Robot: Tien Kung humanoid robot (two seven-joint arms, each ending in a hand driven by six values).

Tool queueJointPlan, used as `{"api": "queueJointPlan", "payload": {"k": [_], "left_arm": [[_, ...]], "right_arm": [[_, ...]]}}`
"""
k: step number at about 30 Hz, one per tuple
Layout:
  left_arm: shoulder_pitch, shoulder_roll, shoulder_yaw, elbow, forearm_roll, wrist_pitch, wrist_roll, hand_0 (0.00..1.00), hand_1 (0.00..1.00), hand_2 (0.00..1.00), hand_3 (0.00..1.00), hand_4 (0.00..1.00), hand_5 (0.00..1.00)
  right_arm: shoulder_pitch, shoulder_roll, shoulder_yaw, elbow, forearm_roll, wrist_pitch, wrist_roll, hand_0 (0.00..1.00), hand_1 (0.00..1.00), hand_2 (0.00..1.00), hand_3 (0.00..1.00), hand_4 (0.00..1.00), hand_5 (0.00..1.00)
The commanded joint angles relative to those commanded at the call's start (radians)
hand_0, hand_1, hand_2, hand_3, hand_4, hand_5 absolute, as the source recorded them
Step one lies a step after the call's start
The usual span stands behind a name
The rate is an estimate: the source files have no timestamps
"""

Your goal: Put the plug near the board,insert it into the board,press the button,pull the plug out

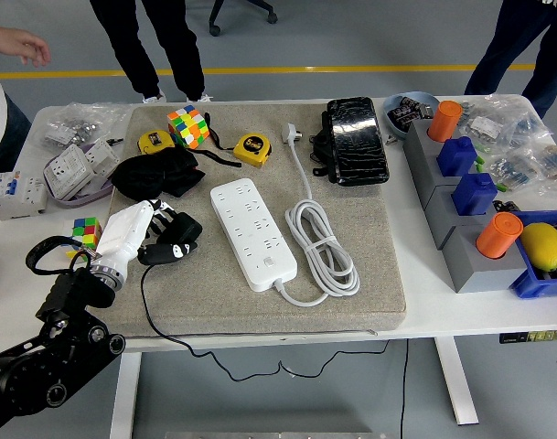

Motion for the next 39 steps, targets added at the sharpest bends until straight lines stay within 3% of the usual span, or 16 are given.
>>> {"api": "queueJointPlan", "payload": {"k": [1,2,20,26,39], "left_arm": [[0.0,0.0,0.001,-0.001,0.002,-0.001,0.001,0.306,0.401,0.461,0.534,0.814,0.103],[0.001,0.0,0.002,-0.002,0.004,-0.001,0.002,0.286,0.381,0.431,0.549,0.764,0.002],[0.001,0.004,-0.004,-0.041,-0.011,0.025,-0.039,0.266,0.372,0.402,0.547,0.781,0.002],[-0.009,0.015,0.004,-0.056,-0.053,0.021,-0.108,0.27,0.37,0.399,0.546,0.78,0.002],[-0.055,0.04,0.067,-0.08,-0.104,0.004,-0.192,0.27,0.359,0.396,0.544,0.78,0.002]], "right_arm": [[0.0,0.0,0.001,0.0,-0.001,0.0,0.0,0.569,0.646,0.629,0.54,0.923,0.486],[-0.001,0.0,0.002,0.001,-0.002,0.0,0.0,0.57,0.646,0.629,0.54,0.922,0.486],[0.0,-0.001,0.002,0.002,-0.003,-0.001,0.001,0.568,0.647,0.627,0.539,0.921,0.483],[0.005,-0.004,-0.002,0.003,-0.003,-0.001,0.001,0.568,0.646,0.626,0.539,0.921,0.483],[0.006,-0.006,-0.005,0.003,-0.001,0.0,0.001,0.569,0.646,0.625,0.539,0.921,0.483]]}}
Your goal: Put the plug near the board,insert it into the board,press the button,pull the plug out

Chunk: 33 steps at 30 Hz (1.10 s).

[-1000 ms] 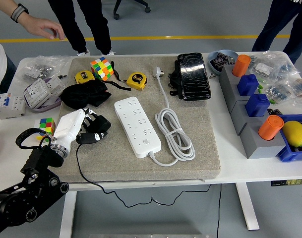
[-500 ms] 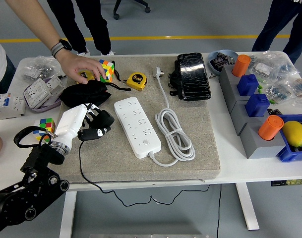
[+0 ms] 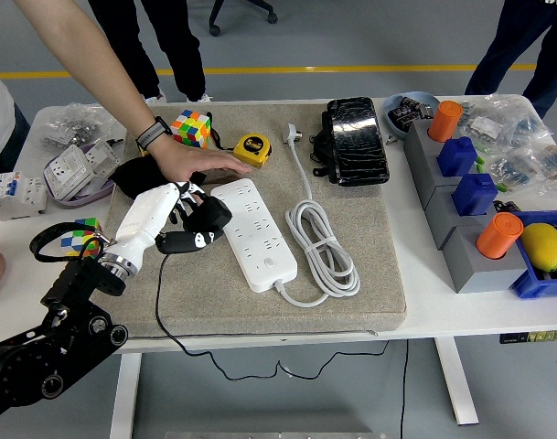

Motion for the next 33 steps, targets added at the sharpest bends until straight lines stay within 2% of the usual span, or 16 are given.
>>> {"api": "queueJointPlan", "payload": {"k": [16,33], "left_arm": [[-0.057,0.011,0.067,0.01,-0.023,-0.029,-0.057,0.272,0.358,0.395,0.543,0.783,0.002],[-0.098,0.013,0.14,0.049,-0.034,-0.018,-0.066,0.274,0.36,0.396,0.544,0.788,0.002]], "right_arm": [[-0.005,0.005,0.004,0.0,0.001,-0.003,0.01,0.57,0.646,0.625,0.539,0.922,0.483],[-0.006,0.006,0.007,0.0,0.001,-0.002,0.014,0.571,0.646,0.625,0.539,0.923,0.483]]}}
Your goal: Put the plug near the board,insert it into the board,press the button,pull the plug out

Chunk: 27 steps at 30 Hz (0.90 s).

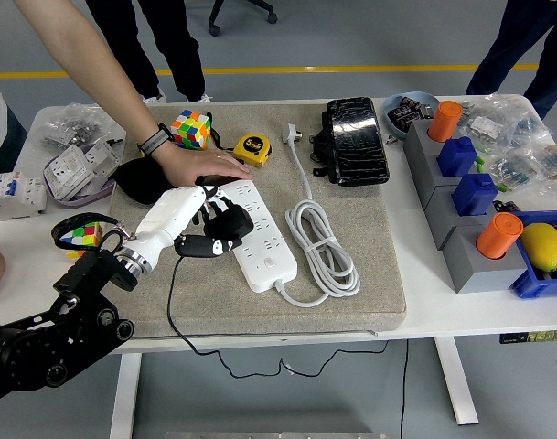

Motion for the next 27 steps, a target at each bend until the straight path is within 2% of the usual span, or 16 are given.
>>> {"api": "queueJointPlan", "payload": {"k": [13,27], "left_arm": [[-0.026,-0.015,0.027,0.039,0.015,0.01,0.02,0.276,0.362,0.396,0.543,0.789,0.002],[-0.03,-0.013,0.037,0.058,0.007,0.009,0.016,0.279,0.361,0.395,0.543,0.788,0.002]], "right_arm": [[0.001,0.0,-0.003,0.001,-0.001,0.001,0.001,0.571,0.646,0.624,0.54,0.923,0.483],[0.0,-0.001,0.004,0.007,-0.009,0.0,0.001,0.572,0.646,0.623,0.539,0.923,0.482]]}}
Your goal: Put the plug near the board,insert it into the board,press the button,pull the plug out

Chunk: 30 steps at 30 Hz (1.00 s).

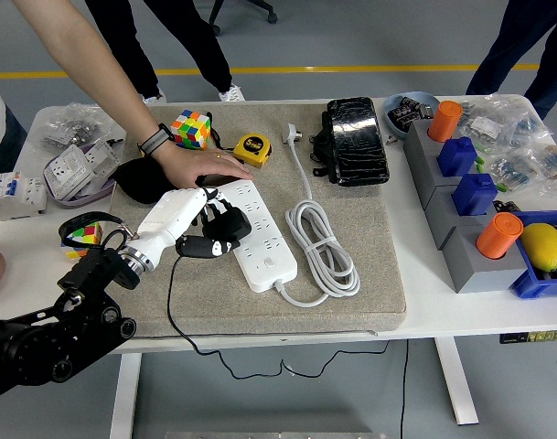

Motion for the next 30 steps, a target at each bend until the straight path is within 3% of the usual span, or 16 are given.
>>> {"api": "queueJointPlan", "payload": {"k": [30], "left_arm": [[-0.004,0.001,0.007,0.028,-0.004,-0.001,-0.002,0.28,0.36,0.395,0.543,0.786,0.002]], "right_arm": [[0.0,-0.001,0.002,0.004,-0.004,0.0,0.001,0.572,0.645,0.622,0.539,0.922,0.478]]}}
